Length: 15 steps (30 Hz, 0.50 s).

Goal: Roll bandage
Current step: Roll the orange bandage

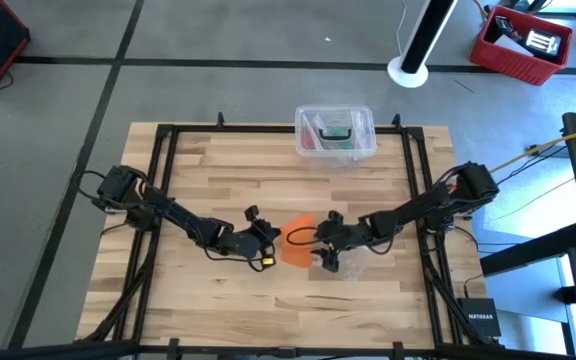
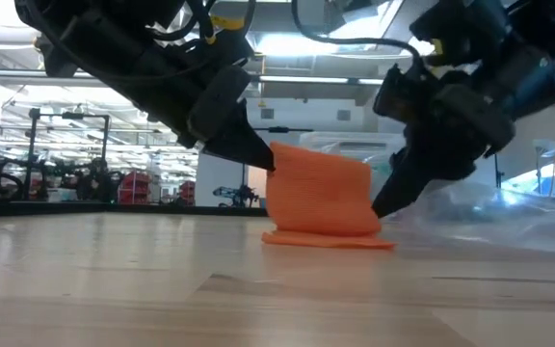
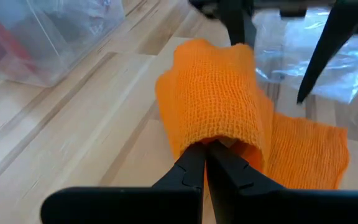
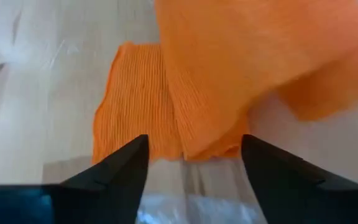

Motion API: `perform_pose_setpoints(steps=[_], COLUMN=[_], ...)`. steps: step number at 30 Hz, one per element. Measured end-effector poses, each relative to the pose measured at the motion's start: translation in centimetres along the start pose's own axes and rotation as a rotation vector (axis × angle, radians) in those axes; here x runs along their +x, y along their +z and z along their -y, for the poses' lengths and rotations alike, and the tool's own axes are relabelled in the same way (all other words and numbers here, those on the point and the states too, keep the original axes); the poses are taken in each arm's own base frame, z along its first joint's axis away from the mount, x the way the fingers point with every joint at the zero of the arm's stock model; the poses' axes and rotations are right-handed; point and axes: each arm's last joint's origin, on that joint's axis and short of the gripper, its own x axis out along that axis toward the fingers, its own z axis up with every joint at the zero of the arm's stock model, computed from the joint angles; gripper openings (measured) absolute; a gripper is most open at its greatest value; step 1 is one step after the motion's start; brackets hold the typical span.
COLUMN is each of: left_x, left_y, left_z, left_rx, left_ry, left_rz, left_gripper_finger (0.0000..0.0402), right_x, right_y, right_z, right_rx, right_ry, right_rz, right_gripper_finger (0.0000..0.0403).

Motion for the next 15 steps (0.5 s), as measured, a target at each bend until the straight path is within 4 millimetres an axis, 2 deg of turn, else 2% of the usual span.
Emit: perform_pose_setpoints(steps=[5,11,12,15], left_x=[0.0,0.0,0.0,0.0], left_y=[0.0,0.0,0.0,0.0], left_z=[0.0,0.0,0.0,0.0], left_rx=[-0.003,-0.010,-0.010,-0.007], left_ry=[0.000,0.000,0.000,0.000], left_rz=[0.000,-0.001,-0.001,-0.001], left_gripper_finger=[0.0000,0.0000,0.0000,0.0000], right_x=[1.1,0.5,0.3,-0.4], right_y=[0.2,0.8,1.2,2.5], right_z=[-0.5,-0.9,-1.1,-1.7], right_rx=[-0.006,-0.013,-0.015,-0.015], right_ry=[0.088,0.188,0.203,0.257], right_rz=[0.051,0.047,0.059,0.097], right_gripper_finger=[0.0172,0.0022,0.0012,0.0018])
